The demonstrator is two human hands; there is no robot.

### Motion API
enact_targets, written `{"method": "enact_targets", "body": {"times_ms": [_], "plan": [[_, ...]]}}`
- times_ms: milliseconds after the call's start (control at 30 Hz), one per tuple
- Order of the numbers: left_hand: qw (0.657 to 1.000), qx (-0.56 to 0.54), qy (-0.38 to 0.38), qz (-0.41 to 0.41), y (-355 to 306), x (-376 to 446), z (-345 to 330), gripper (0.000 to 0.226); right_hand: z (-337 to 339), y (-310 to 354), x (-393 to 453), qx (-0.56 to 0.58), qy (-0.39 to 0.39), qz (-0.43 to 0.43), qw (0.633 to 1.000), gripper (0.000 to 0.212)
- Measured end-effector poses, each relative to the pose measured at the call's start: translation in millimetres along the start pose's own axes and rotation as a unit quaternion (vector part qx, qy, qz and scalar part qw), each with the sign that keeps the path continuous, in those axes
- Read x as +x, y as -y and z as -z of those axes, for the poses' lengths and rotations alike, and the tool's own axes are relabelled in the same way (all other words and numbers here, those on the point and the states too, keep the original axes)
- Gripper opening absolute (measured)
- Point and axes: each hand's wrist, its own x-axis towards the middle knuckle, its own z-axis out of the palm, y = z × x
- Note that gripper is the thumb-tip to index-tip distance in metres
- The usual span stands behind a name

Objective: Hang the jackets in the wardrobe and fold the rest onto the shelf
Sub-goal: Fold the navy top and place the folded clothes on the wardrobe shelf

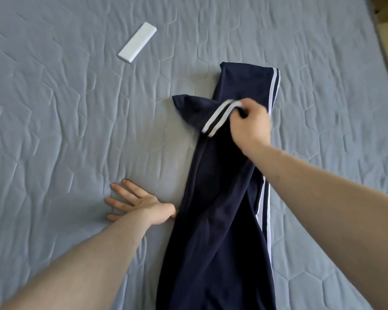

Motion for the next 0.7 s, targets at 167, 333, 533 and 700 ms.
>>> {"method": "enact_targets", "body": {"times_ms": [167,333,533,700], "plan": [[1.000,0.004,0.007,-0.006,3,1,1,0.165,29,25,63,0.199,-0.102,-0.247,0.943,0.029],[1.000,0.010,-0.008,0.006,3,5,-2,0.169,37,-17,43,0.032,-0.004,-0.294,0.955,0.082],[1.000,0.008,-0.015,-0.013,6,3,-2,0.172,22,-75,-92,-0.042,-0.010,-0.223,0.974,0.067],[0.998,0.030,-0.047,-0.031,9,-4,-3,0.173,8,-73,-168,-0.144,-0.021,0.016,0.989,0.053]]}}
